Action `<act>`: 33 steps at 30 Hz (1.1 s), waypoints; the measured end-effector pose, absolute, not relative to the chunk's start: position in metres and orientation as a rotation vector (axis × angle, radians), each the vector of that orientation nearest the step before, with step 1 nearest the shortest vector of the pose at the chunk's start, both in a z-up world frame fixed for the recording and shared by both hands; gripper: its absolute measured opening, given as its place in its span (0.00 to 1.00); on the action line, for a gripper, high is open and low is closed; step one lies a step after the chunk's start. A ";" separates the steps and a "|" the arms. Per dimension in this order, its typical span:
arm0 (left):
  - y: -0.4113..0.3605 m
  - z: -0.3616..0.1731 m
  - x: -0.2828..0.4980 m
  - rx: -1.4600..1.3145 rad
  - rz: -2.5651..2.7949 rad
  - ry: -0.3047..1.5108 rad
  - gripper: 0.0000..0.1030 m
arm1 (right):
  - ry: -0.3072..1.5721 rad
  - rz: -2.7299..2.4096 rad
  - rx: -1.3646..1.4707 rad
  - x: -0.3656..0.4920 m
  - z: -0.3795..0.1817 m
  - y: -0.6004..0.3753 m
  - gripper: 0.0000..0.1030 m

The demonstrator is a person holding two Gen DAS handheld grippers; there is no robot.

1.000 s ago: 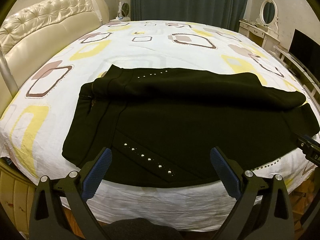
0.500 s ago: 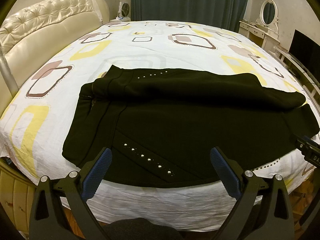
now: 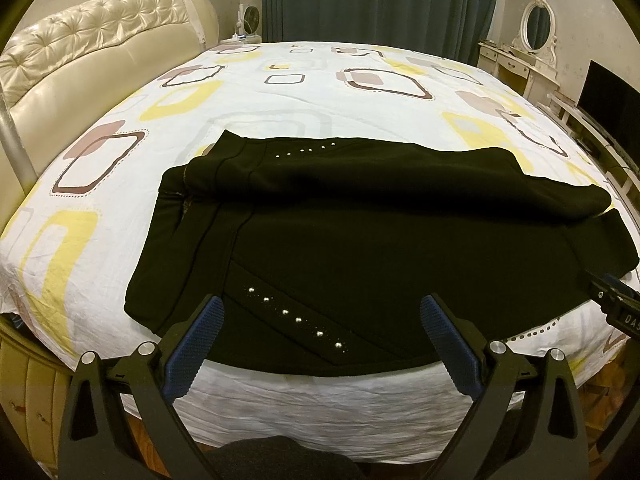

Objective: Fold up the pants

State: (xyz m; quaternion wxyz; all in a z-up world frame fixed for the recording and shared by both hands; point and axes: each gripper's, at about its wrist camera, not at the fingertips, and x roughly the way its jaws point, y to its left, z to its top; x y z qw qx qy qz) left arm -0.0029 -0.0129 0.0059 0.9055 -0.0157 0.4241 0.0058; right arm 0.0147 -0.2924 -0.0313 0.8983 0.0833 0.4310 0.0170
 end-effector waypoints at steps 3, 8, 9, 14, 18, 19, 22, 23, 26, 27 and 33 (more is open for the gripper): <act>-0.013 0.006 -0.003 -0.030 0.013 0.874 0.95 | 0.891 0.036 0.172 0.014 -0.032 -0.291 0.98; -0.013 0.007 -0.003 -0.032 0.011 0.876 0.95 | 0.894 0.034 0.176 0.013 -0.033 -0.291 0.98; -0.013 0.007 -0.003 -0.032 0.010 0.877 0.95 | 0.895 0.035 0.179 0.012 -0.033 -0.291 0.98; -0.013 0.009 -0.003 -0.034 0.010 0.873 0.95 | 0.904 0.046 0.227 0.014 -0.032 -0.297 0.98; -0.014 0.009 -0.004 -0.025 0.014 0.867 0.95 | 0.898 0.057 0.308 0.017 -0.020 -0.319 0.98; -0.013 0.008 -0.004 -0.026 0.015 0.867 0.95 | 0.888 0.054 0.336 0.017 -0.015 -0.327 0.98; -0.013 0.007 -0.004 -0.041 0.005 0.879 0.95 | 0.845 0.036 0.457 0.016 0.002 -0.369 0.98; -0.012 0.006 -0.004 -0.043 0.004 0.882 0.95 | 0.823 0.022 0.531 0.014 0.007 -0.393 0.98; -0.011 0.006 -0.004 -0.043 0.002 0.880 0.95 | 0.769 -0.021 0.733 0.002 0.010 -0.456 0.98; -0.012 0.006 -0.003 -0.041 0.001 0.877 0.95 | 0.743 -0.052 0.832 -0.006 0.006 -0.487 0.98; -0.011 0.005 -0.002 -0.046 -0.007 0.873 0.95 | 0.630 -0.205 1.208 -0.048 -0.048 -0.612 0.98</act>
